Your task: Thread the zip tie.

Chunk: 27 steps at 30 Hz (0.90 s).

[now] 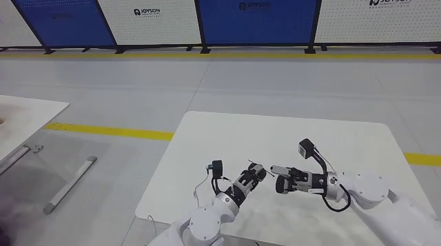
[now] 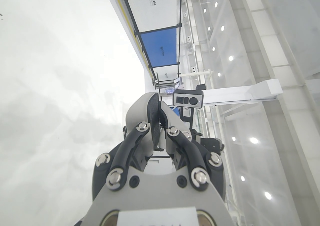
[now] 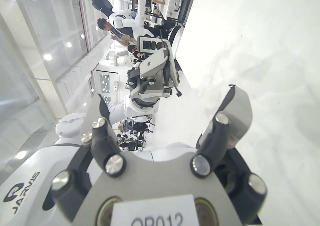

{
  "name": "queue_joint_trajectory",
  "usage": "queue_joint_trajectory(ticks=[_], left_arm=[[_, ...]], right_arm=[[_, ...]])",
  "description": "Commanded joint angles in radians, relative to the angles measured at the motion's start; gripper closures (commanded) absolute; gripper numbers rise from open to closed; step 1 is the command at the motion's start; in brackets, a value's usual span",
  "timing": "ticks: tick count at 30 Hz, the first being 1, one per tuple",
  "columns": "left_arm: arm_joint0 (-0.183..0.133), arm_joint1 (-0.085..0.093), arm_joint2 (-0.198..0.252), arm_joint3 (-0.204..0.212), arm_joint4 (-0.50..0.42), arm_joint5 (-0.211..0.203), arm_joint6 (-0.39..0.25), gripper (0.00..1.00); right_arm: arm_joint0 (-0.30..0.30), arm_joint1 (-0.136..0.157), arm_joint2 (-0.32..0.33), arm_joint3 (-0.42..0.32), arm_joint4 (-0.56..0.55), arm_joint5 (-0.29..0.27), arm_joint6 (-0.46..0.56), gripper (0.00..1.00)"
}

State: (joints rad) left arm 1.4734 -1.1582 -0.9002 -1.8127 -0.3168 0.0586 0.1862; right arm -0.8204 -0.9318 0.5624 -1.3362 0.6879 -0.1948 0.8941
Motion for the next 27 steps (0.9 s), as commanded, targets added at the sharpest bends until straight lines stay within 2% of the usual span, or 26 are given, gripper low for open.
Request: queue_joint_trajectory(ticks=[1,3,4,5,6,7,8,18,27], left_arm=[[0.001,-0.001,-0.006,0.0,-0.005,0.0,-0.004,1.0],[0.002,-0.002,-0.011,0.0,-0.015,0.001,-0.018,1.0],[0.001,-0.002,-0.013,0.001,-0.02,0.003,-0.034,1.0],[0.0,-0.002,-0.02,0.003,-0.025,0.004,-0.044,1.0],[0.001,-0.002,-0.023,0.003,-0.028,0.005,-0.048,1.0],[0.003,-0.003,-0.025,0.002,-0.034,0.005,-0.054,1.0],[0.004,-0.003,-0.028,0.002,-0.04,0.005,-0.062,1.0],[0.032,-0.005,-0.043,-0.015,-0.02,-0.002,-0.076,1.0],[0.049,-0.009,-0.042,-0.027,0.007,0.004,-0.076,1.0]], right_arm=[[-0.007,-0.001,0.011,0.007,-0.001,-0.005,0.006,0.0],[-0.015,-0.002,0.023,0.011,-0.007,-0.004,0.006,0.0],[-0.018,-0.003,0.028,0.011,-0.013,-0.002,0.002,0.29],[-0.021,-0.003,0.033,0.009,-0.023,0.004,-0.002,0.38],[-0.024,-0.004,0.037,0.006,-0.026,0.008,-0.002,0.42],[-0.027,-0.005,0.041,0.005,-0.029,0.011,0.0,0.5],[-0.03,-0.006,0.046,0.004,-0.032,0.017,0.003,0.53],[-0.041,-0.021,0.075,0.006,-0.057,0.042,0.027,0.73],[-0.056,-0.033,0.103,0.007,-0.077,0.051,0.048,0.77]])
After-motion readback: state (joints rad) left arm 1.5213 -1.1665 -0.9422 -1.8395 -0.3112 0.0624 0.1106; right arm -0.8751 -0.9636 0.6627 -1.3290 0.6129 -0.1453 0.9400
